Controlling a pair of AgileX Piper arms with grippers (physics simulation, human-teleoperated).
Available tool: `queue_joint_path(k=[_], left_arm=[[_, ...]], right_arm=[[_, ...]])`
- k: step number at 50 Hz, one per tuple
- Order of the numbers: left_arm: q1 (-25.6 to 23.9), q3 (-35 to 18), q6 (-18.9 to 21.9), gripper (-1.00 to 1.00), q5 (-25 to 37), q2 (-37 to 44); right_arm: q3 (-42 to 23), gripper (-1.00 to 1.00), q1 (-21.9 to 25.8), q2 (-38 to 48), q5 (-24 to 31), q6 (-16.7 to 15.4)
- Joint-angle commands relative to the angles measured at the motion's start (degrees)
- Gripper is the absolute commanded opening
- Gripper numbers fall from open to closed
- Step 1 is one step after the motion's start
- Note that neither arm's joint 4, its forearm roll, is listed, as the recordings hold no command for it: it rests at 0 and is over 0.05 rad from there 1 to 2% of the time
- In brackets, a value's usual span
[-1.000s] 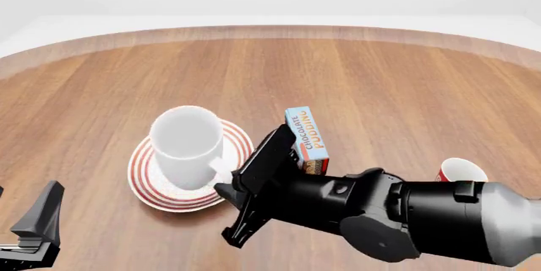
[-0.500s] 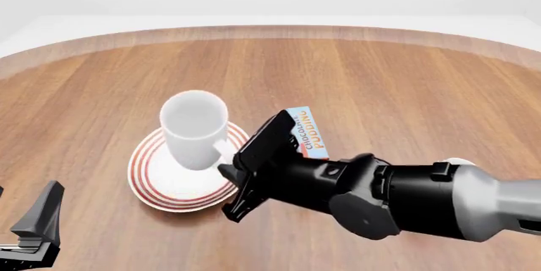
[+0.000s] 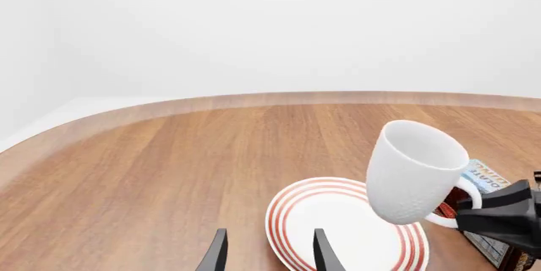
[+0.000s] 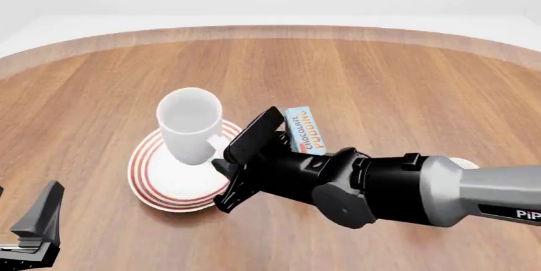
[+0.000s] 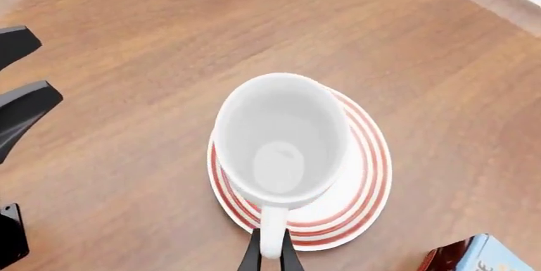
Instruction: Pick up the white mug and put it on the plate, and put the chocolate pudding to the right of the plate.
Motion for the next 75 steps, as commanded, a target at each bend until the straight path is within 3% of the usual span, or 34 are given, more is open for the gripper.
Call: queue_joint_path(k=[1, 75], left_arm=[[0.0, 0.0, 0.0, 1.0, 0.0, 0.0], [0.0, 0.0, 0.0, 1.0, 0.0, 0.0]], right_arm=[[-2.23, -1.0, 0.06, 2.43, -0.31, 0.69], [-7.95, -1.0, -0.85, 12.76, -0.87, 6.4]])
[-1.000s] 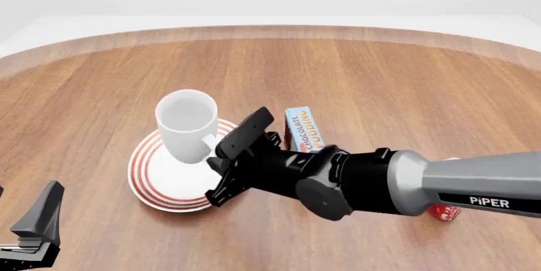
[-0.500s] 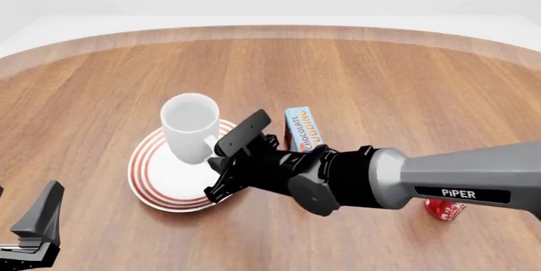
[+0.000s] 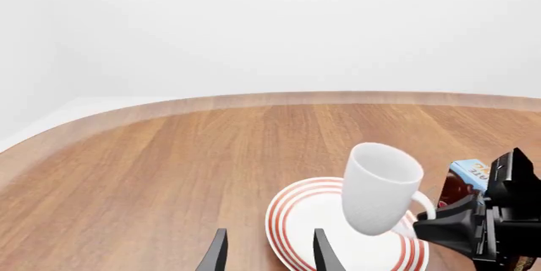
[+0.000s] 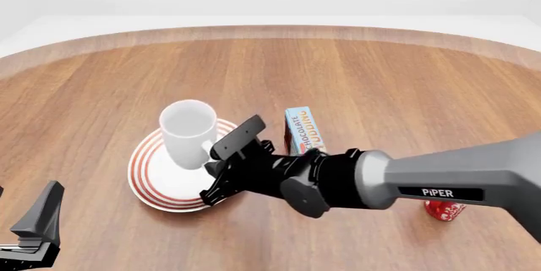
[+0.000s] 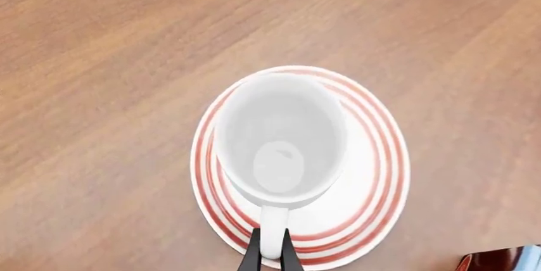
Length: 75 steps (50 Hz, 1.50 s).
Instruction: Pick up the white mug and put it on the plate, and put the chocolate pudding to the right of the plate.
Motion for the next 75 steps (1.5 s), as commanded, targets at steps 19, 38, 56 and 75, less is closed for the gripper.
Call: queue_joint_path(k=[19, 38, 56, 75], left_arm=[[0.0, 0.0, 0.0, 1.0, 0.0, 0.0], [0.0, 0.0, 0.0, 1.0, 0.0, 0.0], [0.0, 0.0, 0.0, 1.0, 0.0, 0.0], [0.0, 0.0, 0.0, 1.0, 0.0, 0.0]], right_arm=[[-1.62, -1.0, 0.42, 2.45, 0.39, 1.7], [-3.0, -1.0, -0.01, 4.49, 1.27, 2.51], [-3.62, -1.0, 0.17, 6.13, 1.65, 3.13], [-3.25, -1.0, 0.32, 6.5, 1.83, 3.5]])
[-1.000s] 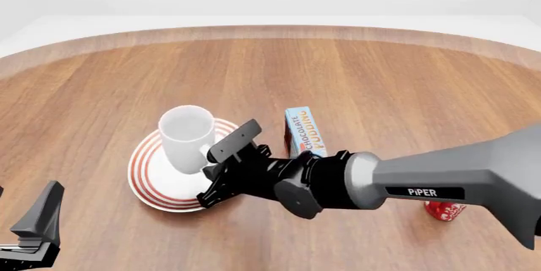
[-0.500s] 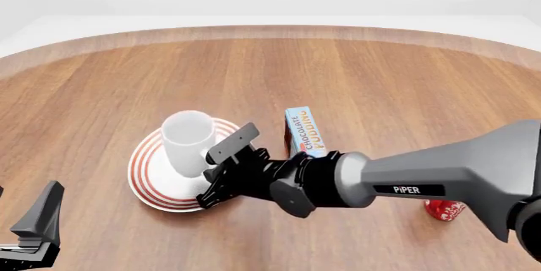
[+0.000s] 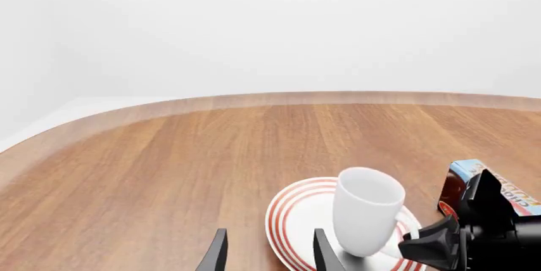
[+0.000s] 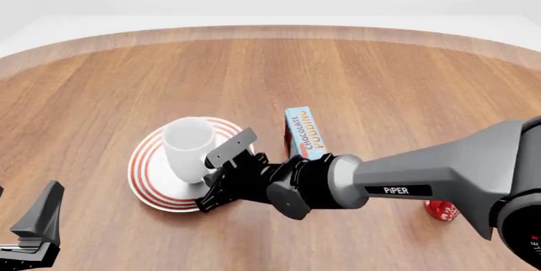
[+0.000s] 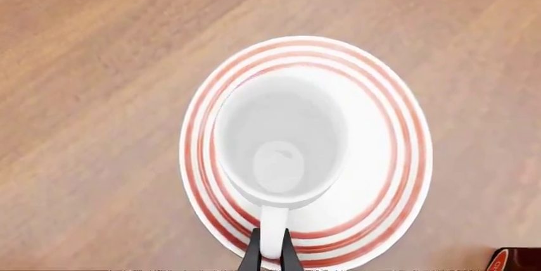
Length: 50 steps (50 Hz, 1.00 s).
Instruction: Pick up the white mug and put it on the plate, and put the chocolate pudding to the right of the plate.
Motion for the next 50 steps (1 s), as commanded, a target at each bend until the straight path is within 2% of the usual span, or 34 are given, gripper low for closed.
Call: queue_joint_path(k=[1, 23, 24, 50], left_arm=[[0.0, 0.0, 0.0, 1.0, 0.0, 0.0], [0.0, 0.0, 0.0, 1.0, 0.0, 0.0], [0.0, 0.0, 0.0, 1.0, 0.0, 0.0], [0.0, 0.0, 0.0, 1.0, 0.0, 0.0]], right_arm=[[0.14, -1.0, 0.09, 0.02, -0.04, 0.5], [-0.38, -1.0, 0.14, 0.72, 0.64, 1.38], [-0.36, 1.0, 0.14, 0.7, 0.62, 1.23], [0.11, 1.0, -0.07, -0.8, 0.47, 1.64]])
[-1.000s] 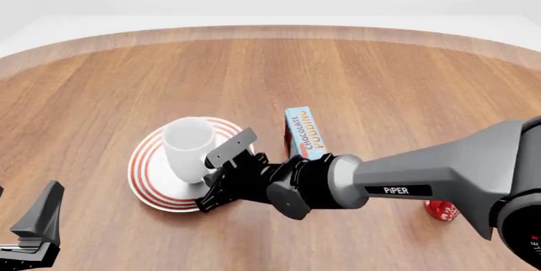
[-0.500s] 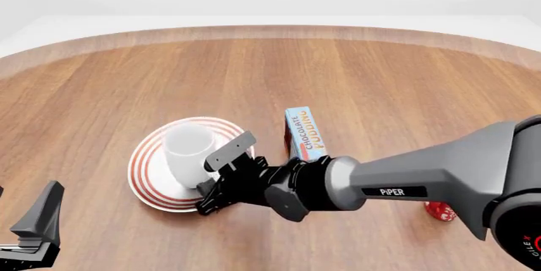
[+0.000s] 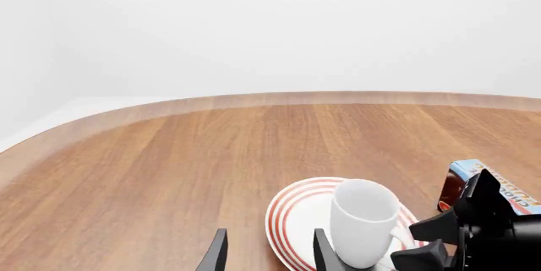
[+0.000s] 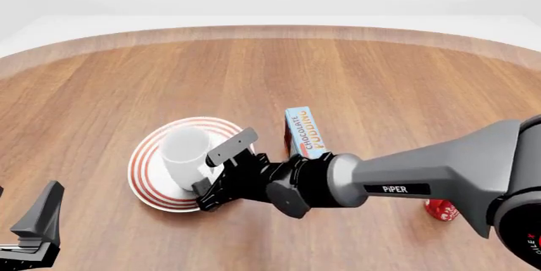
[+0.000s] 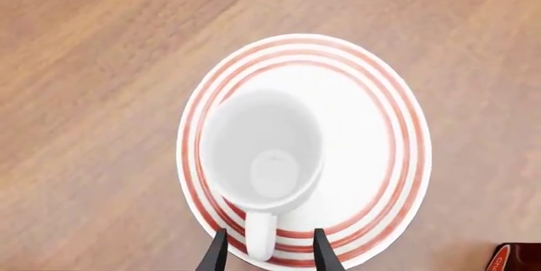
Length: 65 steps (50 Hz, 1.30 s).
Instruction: Pick up the white mug and put it on the plate, and put the chocolate pudding to the right of the plate.
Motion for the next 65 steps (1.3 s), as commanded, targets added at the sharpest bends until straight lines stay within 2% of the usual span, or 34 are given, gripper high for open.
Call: queue_joint_path(k=[1, 37, 65], left_arm=[[0.0, 0.0, 0.0, 1.0, 0.0, 0.0], [0.0, 0.0, 0.0, 1.0, 0.0, 0.0], [0.0, 0.0, 0.0, 1.0, 0.0, 0.0]], right_arm=[[0.63, 1.0, 0.28, -1.22, -0.09, 0.11], [4.38, 1.0, 0.02, -7.43, -0.65, -1.6], [9.81, 1.0, 0.43, -13.87, -1.96, -2.86]])
